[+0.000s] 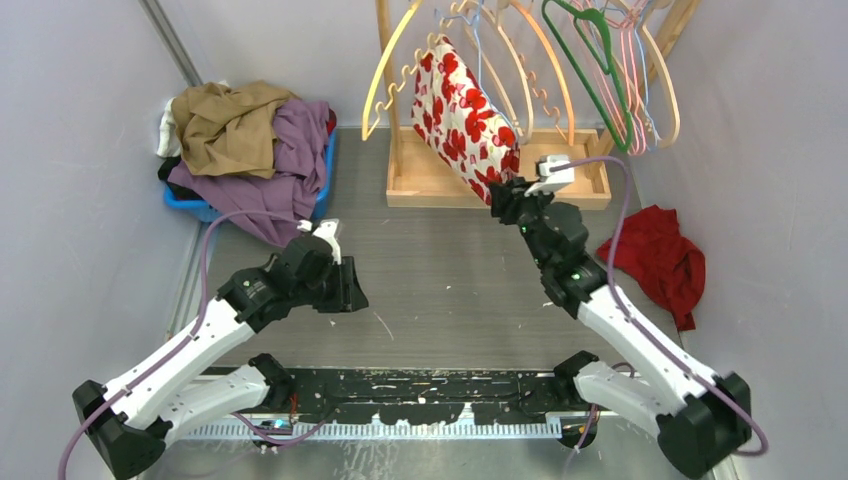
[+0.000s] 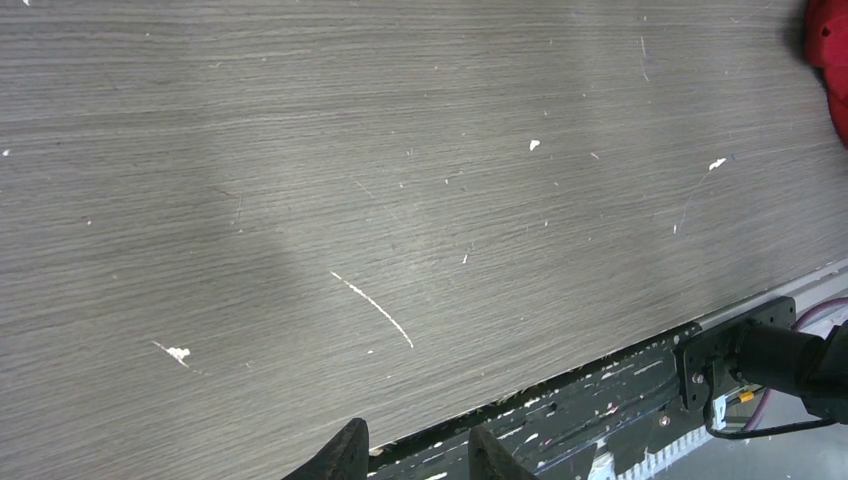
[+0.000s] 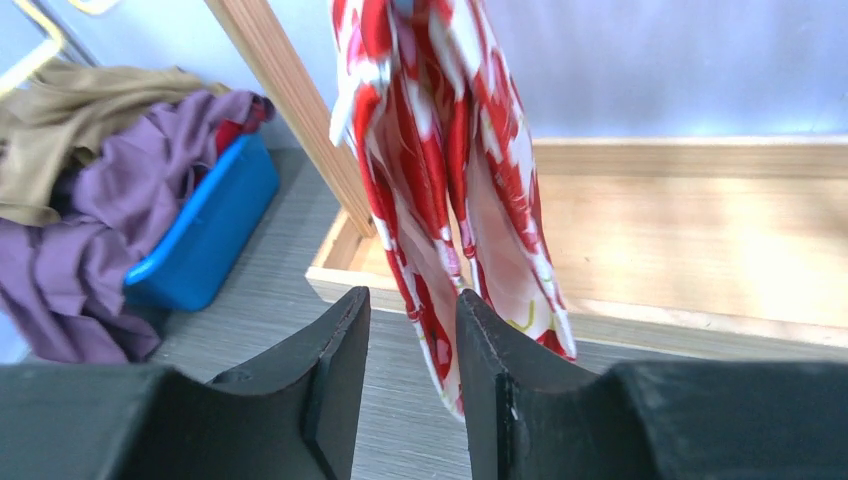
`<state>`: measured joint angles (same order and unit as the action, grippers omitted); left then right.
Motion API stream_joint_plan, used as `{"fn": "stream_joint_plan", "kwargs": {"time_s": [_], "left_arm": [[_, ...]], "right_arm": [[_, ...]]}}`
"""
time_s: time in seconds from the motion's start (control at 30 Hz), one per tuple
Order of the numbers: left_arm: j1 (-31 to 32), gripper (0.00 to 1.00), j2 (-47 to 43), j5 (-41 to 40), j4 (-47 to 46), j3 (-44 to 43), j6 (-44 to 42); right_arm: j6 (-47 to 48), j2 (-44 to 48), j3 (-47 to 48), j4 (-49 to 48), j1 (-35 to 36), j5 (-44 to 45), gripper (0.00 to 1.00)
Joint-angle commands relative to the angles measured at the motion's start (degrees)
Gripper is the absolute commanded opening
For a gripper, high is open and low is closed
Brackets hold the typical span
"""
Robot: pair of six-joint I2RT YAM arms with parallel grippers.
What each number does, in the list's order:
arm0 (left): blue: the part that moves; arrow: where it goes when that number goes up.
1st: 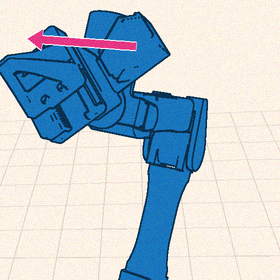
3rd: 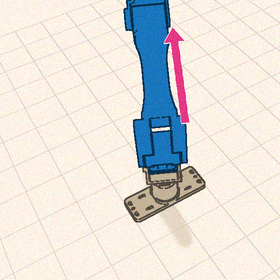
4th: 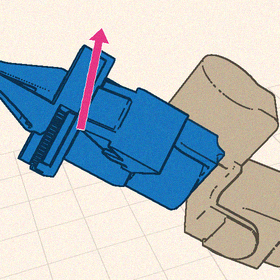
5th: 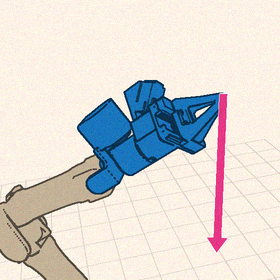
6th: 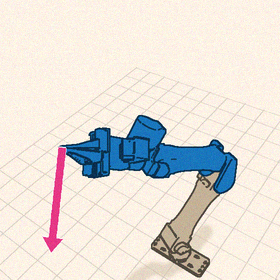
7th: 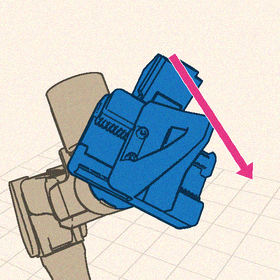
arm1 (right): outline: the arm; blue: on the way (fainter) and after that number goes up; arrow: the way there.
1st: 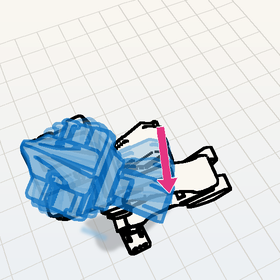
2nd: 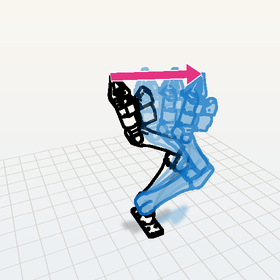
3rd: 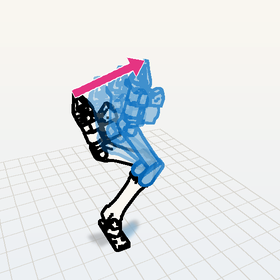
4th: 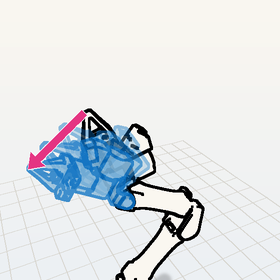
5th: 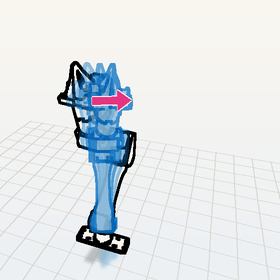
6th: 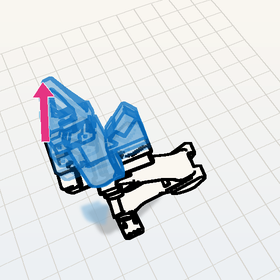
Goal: Place the skirt on the hanger
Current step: Place the hanger at the clothesline.
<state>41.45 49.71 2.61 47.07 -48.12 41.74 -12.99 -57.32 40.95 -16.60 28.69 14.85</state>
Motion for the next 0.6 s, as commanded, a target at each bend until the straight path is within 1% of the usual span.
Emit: {"fn": "stream_joint_plan", "kwargs": {"time_s": [0.0,0.17,0.3,0.43,0.57], "left_arm": [[-0.3,0.41,0.6,-1.2,-1.3,-3.6,-0.9],[-0.3,0.41,1.6,-2.0,-0.9,-5.6,-1.4],[-0.4,0.42,2.3,-2.5,-0.5,-7.5,-1.8],[-0.4,0.43,2.9,-3.1,0.0,-9.7,-2.3],[-0.4,0.43,3.7,-3.5,2.9,-13.3,-3.2]], "right_arm": [[0.5,8.5,5.8,15.0,-0.1,-3.0,0.44],[-0.4,11.0,13.7,30.1,-0.1,-2.7,0.47],[-2.0,12.2,18.8,38.4,-0.1,-3.8,0.48],[-2.2,12.3,24.7,44.9,-0.1,-3.1,0.48],[-1.1,9.5,32.2,48.4,-0.2,-2.1,0.49]]}}
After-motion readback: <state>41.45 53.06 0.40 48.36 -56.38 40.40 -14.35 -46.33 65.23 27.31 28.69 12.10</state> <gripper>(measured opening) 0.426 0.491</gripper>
